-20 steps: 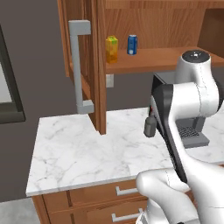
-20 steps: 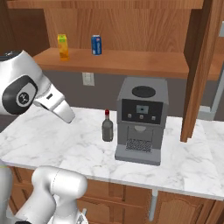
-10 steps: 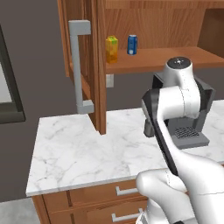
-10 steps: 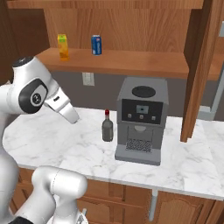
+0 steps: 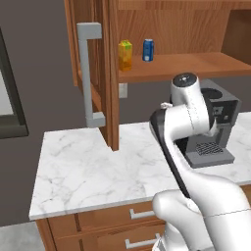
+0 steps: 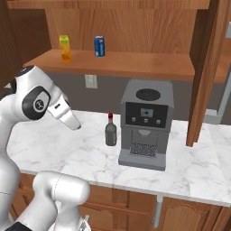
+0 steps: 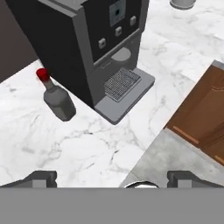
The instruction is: Sort all alcoholic drinks to one cabinet, and non-alcoholic drinks to the other.
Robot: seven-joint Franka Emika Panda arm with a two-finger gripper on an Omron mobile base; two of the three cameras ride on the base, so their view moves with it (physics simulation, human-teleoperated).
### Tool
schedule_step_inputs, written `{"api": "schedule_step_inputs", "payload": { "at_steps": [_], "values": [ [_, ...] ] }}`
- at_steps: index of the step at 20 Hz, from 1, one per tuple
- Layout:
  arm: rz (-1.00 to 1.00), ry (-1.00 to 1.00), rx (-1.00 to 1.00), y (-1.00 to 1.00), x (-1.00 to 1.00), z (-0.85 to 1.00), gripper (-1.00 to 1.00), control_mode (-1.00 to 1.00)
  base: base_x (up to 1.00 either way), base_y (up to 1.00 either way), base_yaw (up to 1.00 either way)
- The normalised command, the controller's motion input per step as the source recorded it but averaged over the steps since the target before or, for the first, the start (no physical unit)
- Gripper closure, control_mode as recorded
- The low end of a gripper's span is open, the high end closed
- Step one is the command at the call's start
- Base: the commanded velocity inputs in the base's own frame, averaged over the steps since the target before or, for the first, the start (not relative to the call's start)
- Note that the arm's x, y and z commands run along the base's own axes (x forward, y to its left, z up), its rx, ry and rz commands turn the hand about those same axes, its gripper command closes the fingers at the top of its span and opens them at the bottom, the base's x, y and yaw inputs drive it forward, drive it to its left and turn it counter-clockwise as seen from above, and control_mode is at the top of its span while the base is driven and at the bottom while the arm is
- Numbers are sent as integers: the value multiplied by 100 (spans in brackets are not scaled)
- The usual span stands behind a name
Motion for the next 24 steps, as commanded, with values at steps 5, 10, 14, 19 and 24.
{"api": "schedule_step_inputs", "payload": {
  "at_steps": [5, 10, 14, 19, 24],
  "values": [
    [-13, -4, -13, 0, 7, -18, -100, -100, 0, 0, 0],
    [-12, -2, -18, 1, 13, -7, -100, -100, 0, 0, 0],
    [-10, 0, -18, 4, 21, -5, -100, -100, 0, 0, 0],
    [-9, 0, -13, 0, 36, -3, -100, -100, 0, 0, 0],
    [-8, -2, -11, 0, 32, -4, -100, -100, 0, 0, 0]
  ]
}}
